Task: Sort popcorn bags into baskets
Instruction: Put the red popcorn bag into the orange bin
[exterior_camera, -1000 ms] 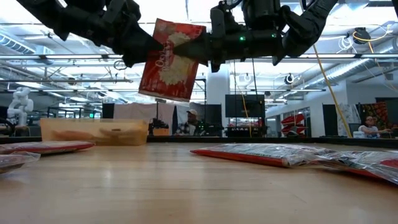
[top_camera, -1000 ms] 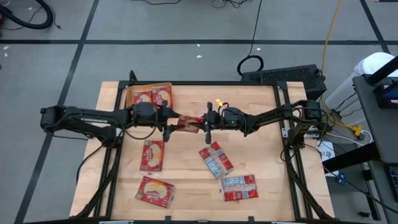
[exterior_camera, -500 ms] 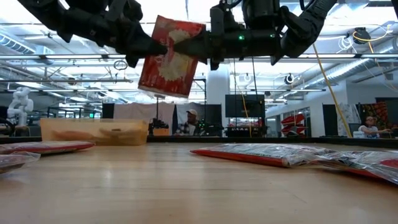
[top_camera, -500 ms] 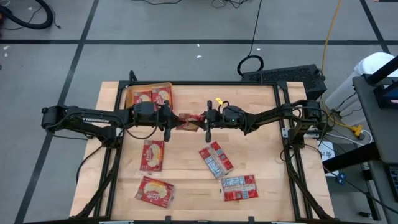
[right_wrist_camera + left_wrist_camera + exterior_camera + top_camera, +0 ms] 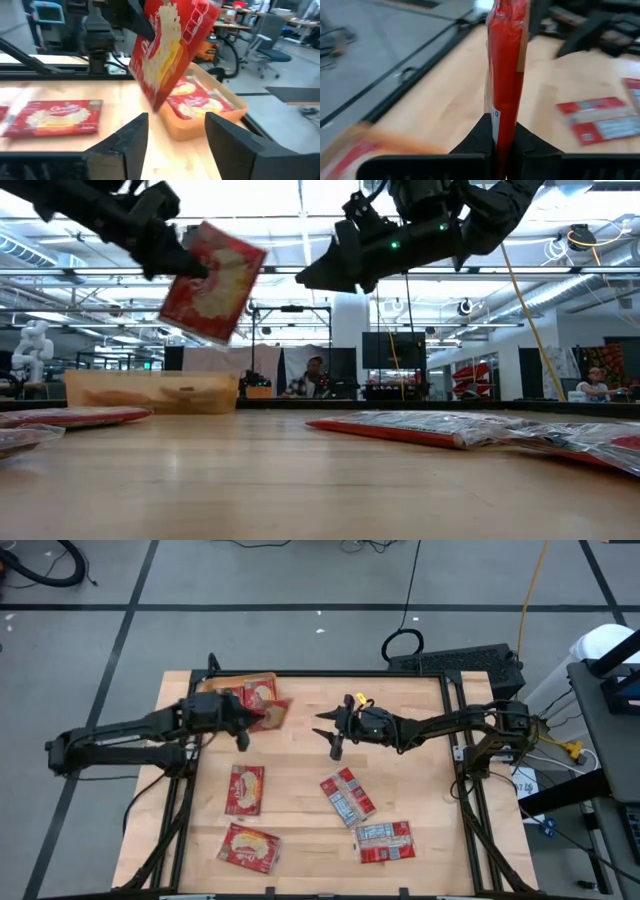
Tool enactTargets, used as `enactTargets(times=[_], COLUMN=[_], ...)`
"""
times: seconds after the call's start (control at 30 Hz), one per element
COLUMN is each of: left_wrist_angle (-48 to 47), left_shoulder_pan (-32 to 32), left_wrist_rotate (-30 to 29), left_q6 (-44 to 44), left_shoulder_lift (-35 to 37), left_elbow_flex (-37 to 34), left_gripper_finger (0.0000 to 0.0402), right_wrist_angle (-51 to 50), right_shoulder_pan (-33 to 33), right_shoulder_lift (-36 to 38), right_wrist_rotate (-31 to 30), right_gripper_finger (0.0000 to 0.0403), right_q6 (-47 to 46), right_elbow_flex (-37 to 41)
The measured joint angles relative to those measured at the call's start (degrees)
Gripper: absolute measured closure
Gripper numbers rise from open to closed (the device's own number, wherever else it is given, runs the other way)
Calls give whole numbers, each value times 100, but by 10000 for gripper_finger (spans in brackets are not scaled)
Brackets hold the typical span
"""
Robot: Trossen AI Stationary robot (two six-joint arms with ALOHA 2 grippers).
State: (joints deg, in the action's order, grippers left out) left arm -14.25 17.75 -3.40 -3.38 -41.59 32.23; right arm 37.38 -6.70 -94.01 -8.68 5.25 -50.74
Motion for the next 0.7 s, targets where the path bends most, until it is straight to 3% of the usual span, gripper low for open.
enactTargets(times=[0.17, 0.33, 0.57, 0.7], left_wrist_angle=[-984, -1535, -1760, -1695], left_shoulder_pan=[584, 1211, 2004, 2414], left_wrist_rotate=[-542, -571, -546, -165], left_q6=[-16, -40, 4, -150], left_shoulder_lift=[780, 1232, 1226, 1065], left_elbow_flex=[0, 1, -5, -222], left_gripper_finger=[368, 386, 370, 369], right_wrist_angle=[-209, -212, -31, -42], right_shoulder_pan=[3, 124, 316, 372], right_shoulder_lift=[64, 64, 64, 64], right_wrist_rotate=[-26, -20, -22, -22], right_gripper_finger=[205, 210, 210, 210], right_q6=[25, 1, 13, 54], right_elbow_flex=[83, 275, 541, 629])
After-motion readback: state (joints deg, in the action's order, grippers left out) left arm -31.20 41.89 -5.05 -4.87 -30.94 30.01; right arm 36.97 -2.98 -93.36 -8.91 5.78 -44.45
